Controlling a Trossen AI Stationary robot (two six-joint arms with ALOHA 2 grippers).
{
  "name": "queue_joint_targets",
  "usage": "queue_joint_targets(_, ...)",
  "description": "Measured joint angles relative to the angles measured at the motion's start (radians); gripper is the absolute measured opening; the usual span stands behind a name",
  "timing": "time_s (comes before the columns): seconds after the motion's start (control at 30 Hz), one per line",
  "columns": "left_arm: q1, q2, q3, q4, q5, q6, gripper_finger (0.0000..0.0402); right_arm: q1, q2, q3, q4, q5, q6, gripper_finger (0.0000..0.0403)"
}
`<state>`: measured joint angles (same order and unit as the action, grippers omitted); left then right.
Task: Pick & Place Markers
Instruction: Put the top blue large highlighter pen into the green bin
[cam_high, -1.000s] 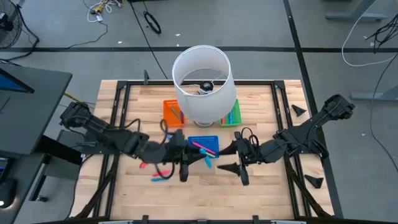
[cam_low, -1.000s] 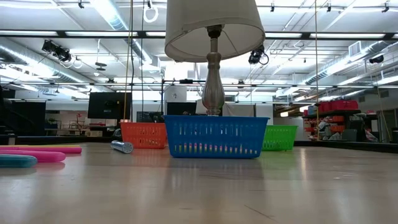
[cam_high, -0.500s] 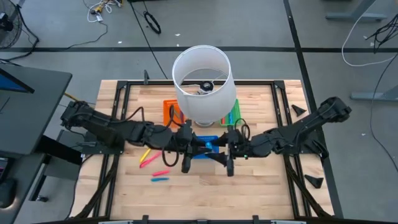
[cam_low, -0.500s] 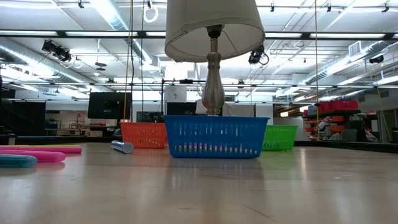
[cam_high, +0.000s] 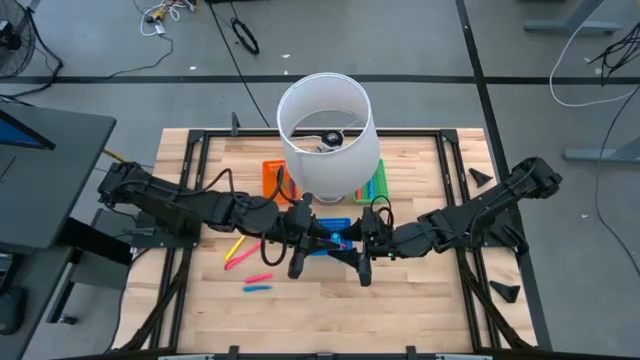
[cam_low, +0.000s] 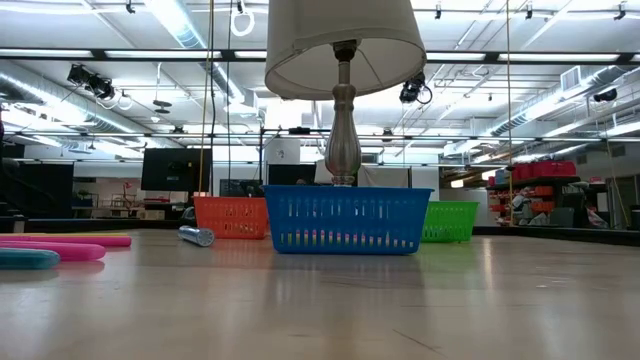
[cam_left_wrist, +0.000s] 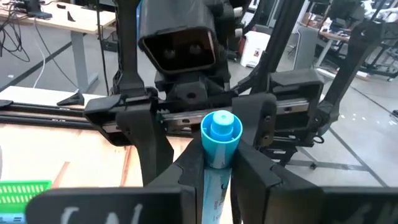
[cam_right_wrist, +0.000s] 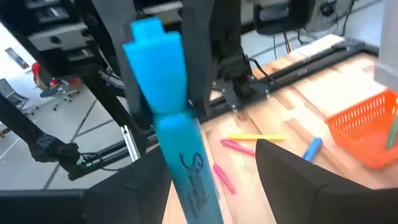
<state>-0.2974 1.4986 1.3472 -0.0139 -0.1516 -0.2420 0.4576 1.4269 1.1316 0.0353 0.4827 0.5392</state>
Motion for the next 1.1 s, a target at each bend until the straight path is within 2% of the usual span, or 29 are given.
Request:
queue_joint_targets(0.17,0.000,0.000,0.000,-0.020,0.000,0.000,0.0063,0.008,0.000,0.000,-0.045,0.000,0.046,0.0225)
queue_joint_targets(0.27,0.000,0.000,0.000,-0.020,-0.001,0.000,0.0063,0.012,0.000,0.000,-0.045,-0.001,0.047,0.0207)
queue_joint_targets(0.5,0.000,0.000,0.000,-0.020,-0.036,-0.001,0.0063,0.012,0.000,0.000,-0.031,-0.023,0.038,0.0102)
queue_joint_targets(0.6,0.003,0.000,0.000,-0.020,-0.049,-0.012,0.0080,0.012,0.000,0.000,-0.022,-0.050,0.018,0.0055)
queue_joint_targets(0.83,0.009,0.000,0.000,-0.025,-0.052,-0.005,0.0138,0.029,0.000,0.000,-0.017,-0.058,0.073,0.0050)
queue_joint_targets(1.1,0.008,0.000,0.000,-0.079,-0.055,-0.038,0.0161,0.077,0.000,0.000,-0.120,-0.053,0.298,0.0050)
